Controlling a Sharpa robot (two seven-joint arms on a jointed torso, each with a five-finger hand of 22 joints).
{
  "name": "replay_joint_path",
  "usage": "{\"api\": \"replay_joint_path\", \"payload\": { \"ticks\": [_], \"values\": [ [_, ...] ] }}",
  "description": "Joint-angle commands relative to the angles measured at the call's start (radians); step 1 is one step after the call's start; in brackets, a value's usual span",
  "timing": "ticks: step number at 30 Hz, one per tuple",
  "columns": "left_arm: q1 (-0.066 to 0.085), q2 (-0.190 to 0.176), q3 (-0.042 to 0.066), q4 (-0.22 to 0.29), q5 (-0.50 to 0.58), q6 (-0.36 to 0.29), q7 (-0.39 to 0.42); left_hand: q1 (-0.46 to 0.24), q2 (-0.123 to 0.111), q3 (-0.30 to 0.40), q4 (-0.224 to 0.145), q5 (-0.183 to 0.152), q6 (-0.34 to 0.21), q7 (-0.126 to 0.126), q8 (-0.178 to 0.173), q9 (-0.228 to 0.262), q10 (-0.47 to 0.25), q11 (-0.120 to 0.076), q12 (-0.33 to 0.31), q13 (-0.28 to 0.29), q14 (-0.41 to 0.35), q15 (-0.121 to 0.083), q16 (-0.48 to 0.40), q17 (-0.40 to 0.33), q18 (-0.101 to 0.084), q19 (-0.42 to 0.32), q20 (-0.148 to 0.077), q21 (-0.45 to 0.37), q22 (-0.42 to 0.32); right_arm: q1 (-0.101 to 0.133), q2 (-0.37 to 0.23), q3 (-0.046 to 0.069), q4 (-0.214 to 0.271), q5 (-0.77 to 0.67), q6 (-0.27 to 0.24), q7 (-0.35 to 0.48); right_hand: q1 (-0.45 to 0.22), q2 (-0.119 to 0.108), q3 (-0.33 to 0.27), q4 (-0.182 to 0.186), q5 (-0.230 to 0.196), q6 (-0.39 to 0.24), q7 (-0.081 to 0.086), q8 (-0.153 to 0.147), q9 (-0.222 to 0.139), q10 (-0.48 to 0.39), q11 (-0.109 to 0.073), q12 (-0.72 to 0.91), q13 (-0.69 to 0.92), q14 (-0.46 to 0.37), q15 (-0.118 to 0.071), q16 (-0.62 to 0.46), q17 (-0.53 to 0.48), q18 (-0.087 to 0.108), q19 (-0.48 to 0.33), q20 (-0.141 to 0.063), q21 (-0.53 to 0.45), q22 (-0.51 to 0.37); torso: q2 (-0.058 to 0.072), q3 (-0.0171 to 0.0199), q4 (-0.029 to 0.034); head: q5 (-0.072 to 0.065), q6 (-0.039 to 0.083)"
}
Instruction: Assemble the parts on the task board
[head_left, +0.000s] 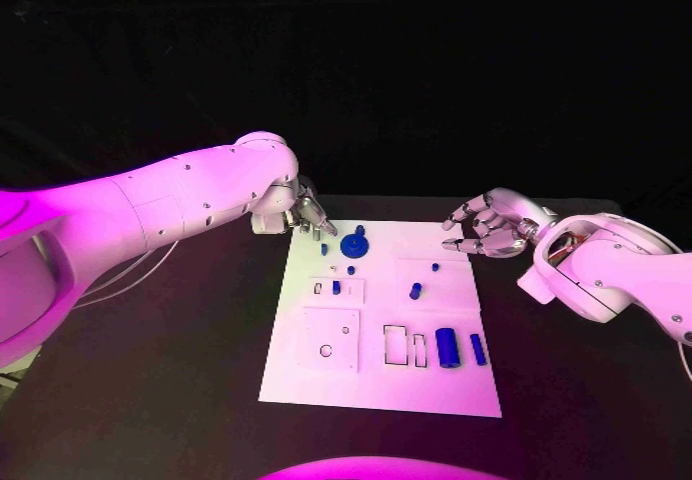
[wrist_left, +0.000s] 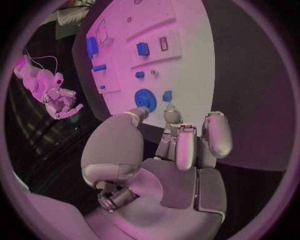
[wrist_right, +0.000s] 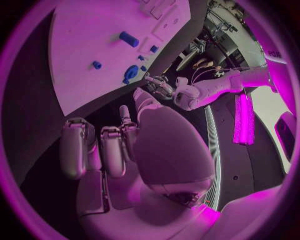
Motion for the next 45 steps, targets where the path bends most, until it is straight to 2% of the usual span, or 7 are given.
{"api": "replay_joint_path", "payload": {
  "ticks": [1,8,10,13,21,38,45],
  "values": [
    [-0.004,0.008,0.000,-0.014,-0.015,0.017,0.017,0.010,-0.003,-0.009,0.000,0.003,-0.008,0.000,-0.009,-0.004,-0.007,0.003,-0.005,-0.003,0.059,0.006,-0.005,0.162,0.006,-0.007,-0.001,-0.007,-0.002,0.000,0.000,0.000,0.002,-0.005,0.000,0.007,-0.003,-0.011,0.006,-0.002,-0.004,-0.007,0.004,0.004,0.001,-0.007,0.000,-0.005,0.121,0.073,-0.005,-0.006,0.140,0.007,-0.001,-0.006,-0.005,0.118,0.001,-0.0007,-0.0005,0.001,-0.001],
    [-0.016,0.020,0.000,-0.038,-0.008,0.041,0.016,0.027,0.004,-0.026,0.000,0.001,-0.038,0.014,-0.061,-0.060,-0.021,0.016,-0.014,-0.023,0.055,0.017,-0.007,0.157,0.008,-0.015,0.009,-0.016,-0.012,0.000,0.001,0.000,0.001,-0.005,0.001,0.008,-0.004,-0.009,0.008,-0.001,-0.001,-0.007,0.004,0.005,0.001,-0.007,0.000,-0.005,0.121,0.073,-0.005,-0.006,0.139,0.007,-0.001,-0.006,-0.005,0.118,-0.001,0.0000,0.0010,0.001,-0.004],
    [-0.020,0.022,0.000,-0.043,-0.006,0.047,0.016,0.034,0.007,-0.035,0.000,0.001,-0.057,0.023,-0.092,-0.096,-0.022,0.024,-0.013,-0.025,0.055,0.024,-0.007,0.157,0.008,-0.014,0.014,-0.015,-0.010,0.000,0.001,0.000,0.001,-0.005,0.001,0.007,-0.004,-0.009,0.008,-0.001,-0.001,-0.007,0.004,0.005,0.001,-0.007,0.000,-0.005,0.121,0.073,-0.005,-0.006,0.139,0.007,-0.001,-0.006,-0.005,0.118,-0.001,0.0001,0.0012,0.001,-0.003],
    [-0.024,0.025,0.000,-0.049,-0.002,0.053,0.017,0.036,0.008,-0.037,0.000,0.001,-0.057,0.024,-0.097,-0.103,-0.023,0.024,-0.013,-0.027,0.055,0.025,-0.006,0.158,0.008,-0.015,0.015,-0.016,-0.011,0.000,0.001,0.000,0.001,-0.005,0.001,0.008,-0.004,-0.009,0.008,-0.001,-0.001,-0.007,0.004,0.005,0.001,-0.007,0.000,-0.005,0.121,0.073,-0.005,-0.006,0.139,0.007,-0.001,-0.006,-0.005,0.118,-0.001,0.0006,0.0007,0.002,-0.001],
    [-0.030,0.028,0.000,-0.054,0.012,0.039,0.028,0.038,0.010,-0.039,-0.001,0.001,-0.057,0.025,-0.101,-0.110,-0.020,0.025,-0.009,-0.022,0.056,0.026,-0.005,0.160,0.007,-0.013,0.016,-0.014,-0.008,0.000,0.002,0.000,-0.001,-0.005,0.002,0.008,-0.004,-0.009,0.008,-0.001,-0.001,-0.007,0.004,0.005,0.001,-0.007,0.000,-0.005,0.121,0.073,-0.005,-0.006,0.139,0.007,-0.001,-0.006,-0.005,0.118,-0.002,0.0002,0.0002,0.002,0.003],
    [-0.031,0.027,0.000,-0.039,0.031,0.045,0.028,0.068,0.021,-0.050,-0.002,0.002,0.021,0.011,-0.077,-0.140,-0.015,0.015,-0.002,-0.024,0.058,0.019,0.000,0.164,0.007,-0.008,0.013,-0.010,0.000,0.000,0.003,0.000,-0.001,-0.005,0.005,0.007,-0.004,-0.009,0.008,-0.001,-0.001,-0.007,0.004,0.005,0.001,-0.007,0.000,-0.005,0.121,0.073,-0.005,-0.006,0.139,0.007,-0.001,-0.006,-0.005,0.118,0.000,0.0005,-0.0003,0.009,0.004],
    [-0.032,0.029,0.000,-0.046,0.035,0.048,0.023,0.115,0.046,-0.027,-0.005,0.004,0.049,0.004,-0.053,-0.144,-0.015,0.008,-0.002,-0.027,0.057,0.012,-0.001,0.162,0.007,-0.009,0.008,-0.011,0.000,0.000,0.003,0.000,-0.001,-0.005,0.008,0.006,-0.006,-0.008,0.010,-0.001,0.000,-0.008,0.004,0.007,0.001,-0.006,0.000,-0.004,0.121,0.073,-0.005,-0.007,0.138,0.007,-0.001,-0.006,-0.006,0.118,0.000,0.0002,0.0012,0.007,0.001]
  ]
}}
